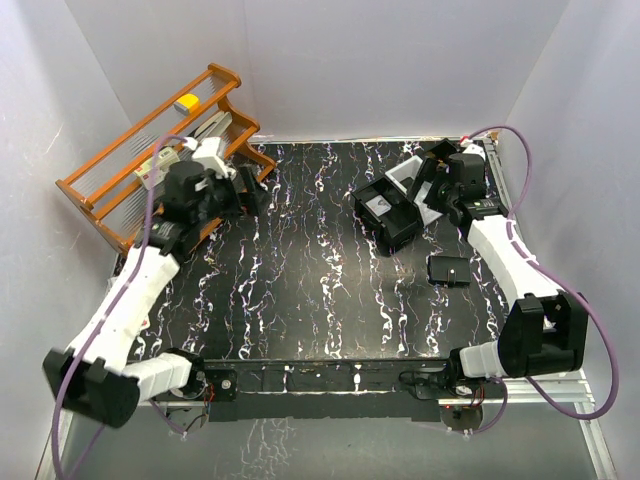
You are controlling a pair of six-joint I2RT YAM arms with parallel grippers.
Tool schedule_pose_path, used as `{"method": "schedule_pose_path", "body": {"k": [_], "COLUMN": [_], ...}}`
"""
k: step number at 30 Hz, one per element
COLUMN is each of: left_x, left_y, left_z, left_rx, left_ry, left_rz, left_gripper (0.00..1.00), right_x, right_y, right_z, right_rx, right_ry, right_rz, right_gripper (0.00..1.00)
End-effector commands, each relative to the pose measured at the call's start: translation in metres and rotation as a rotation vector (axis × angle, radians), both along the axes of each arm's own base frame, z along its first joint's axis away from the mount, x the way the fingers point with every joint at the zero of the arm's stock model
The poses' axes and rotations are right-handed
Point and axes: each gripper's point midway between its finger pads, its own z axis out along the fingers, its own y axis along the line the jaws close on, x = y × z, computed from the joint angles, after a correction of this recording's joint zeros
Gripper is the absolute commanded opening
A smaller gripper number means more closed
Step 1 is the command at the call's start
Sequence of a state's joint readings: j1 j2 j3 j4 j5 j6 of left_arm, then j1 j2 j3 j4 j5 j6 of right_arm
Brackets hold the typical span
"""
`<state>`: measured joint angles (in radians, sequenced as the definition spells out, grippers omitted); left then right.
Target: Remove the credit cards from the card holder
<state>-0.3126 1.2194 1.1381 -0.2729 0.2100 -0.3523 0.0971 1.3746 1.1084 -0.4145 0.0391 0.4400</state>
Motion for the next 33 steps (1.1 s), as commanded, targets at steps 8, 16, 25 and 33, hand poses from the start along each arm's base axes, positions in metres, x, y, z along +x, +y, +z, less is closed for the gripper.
{"method": "schedule_pose_path", "body": {"k": [8, 16, 25, 33], "left_x": [-0.049, -0.061, -0.076, -0.086], "left_y": [0.063, 0.066, 0.057, 0.054], "left_z": [0.006, -0.023, -0.071, -0.095], "left_rx": [0.178, 0.223, 0.164, 0.162], "left_ry": [-0.055, -0.07, -0.06, -0.008], "left_rz": [0.155, 0.106, 0.06, 0.03], "left_gripper": [0.99, 0.99, 0.98, 0.92], "right_x": [0.047, 0.054, 0.068, 0.078], "right_y": [0.034, 0.022, 0.006, 0.0], "right_z": [0.002, -0.039, -0.05, -0.064], "right_rx": [0.071, -0.029, -0.125, -0.156], "right_ry": [-0.043, 0.119, 0.174, 0.216], "right_rz": [0.283, 0.315, 0.28, 0.267], "right_gripper": [0.92, 0.77, 0.7, 0.68]}}
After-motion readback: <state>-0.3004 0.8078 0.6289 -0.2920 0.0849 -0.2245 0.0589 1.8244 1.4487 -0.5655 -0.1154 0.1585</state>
